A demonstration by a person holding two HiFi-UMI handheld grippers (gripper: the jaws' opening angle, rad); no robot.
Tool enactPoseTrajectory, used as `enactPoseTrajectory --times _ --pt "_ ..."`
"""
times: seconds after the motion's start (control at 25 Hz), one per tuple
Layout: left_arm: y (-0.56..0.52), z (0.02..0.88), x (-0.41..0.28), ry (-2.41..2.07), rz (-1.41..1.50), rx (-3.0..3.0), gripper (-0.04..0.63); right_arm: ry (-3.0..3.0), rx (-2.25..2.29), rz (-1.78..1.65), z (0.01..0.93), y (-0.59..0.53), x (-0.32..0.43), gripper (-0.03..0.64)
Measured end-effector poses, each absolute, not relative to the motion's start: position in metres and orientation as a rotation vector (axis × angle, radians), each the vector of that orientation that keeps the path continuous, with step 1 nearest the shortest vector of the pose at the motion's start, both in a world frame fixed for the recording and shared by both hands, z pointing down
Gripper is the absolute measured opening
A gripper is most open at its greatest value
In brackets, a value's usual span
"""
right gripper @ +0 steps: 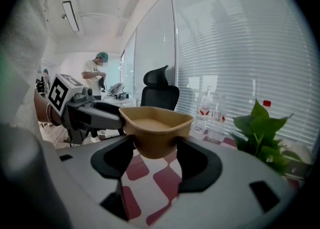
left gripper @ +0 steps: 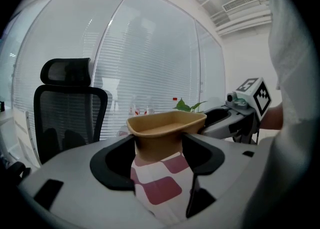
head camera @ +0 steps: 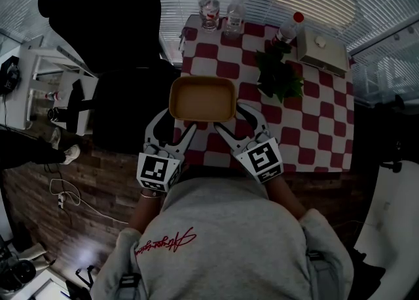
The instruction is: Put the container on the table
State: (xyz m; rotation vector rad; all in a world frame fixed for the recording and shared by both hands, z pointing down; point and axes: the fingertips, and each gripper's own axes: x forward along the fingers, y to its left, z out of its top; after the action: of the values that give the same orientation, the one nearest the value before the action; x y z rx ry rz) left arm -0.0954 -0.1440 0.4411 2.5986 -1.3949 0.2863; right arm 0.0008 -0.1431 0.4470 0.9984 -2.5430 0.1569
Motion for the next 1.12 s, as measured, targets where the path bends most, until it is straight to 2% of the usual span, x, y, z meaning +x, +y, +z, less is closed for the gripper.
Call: enactPoseTrajectory --times 1.12 --pt "-0.143 0.47 -0.093 -1.374 0.361 2.553 0.305 -2.51 0.961 0.195 0.47 -0.142 0.003 0.276"
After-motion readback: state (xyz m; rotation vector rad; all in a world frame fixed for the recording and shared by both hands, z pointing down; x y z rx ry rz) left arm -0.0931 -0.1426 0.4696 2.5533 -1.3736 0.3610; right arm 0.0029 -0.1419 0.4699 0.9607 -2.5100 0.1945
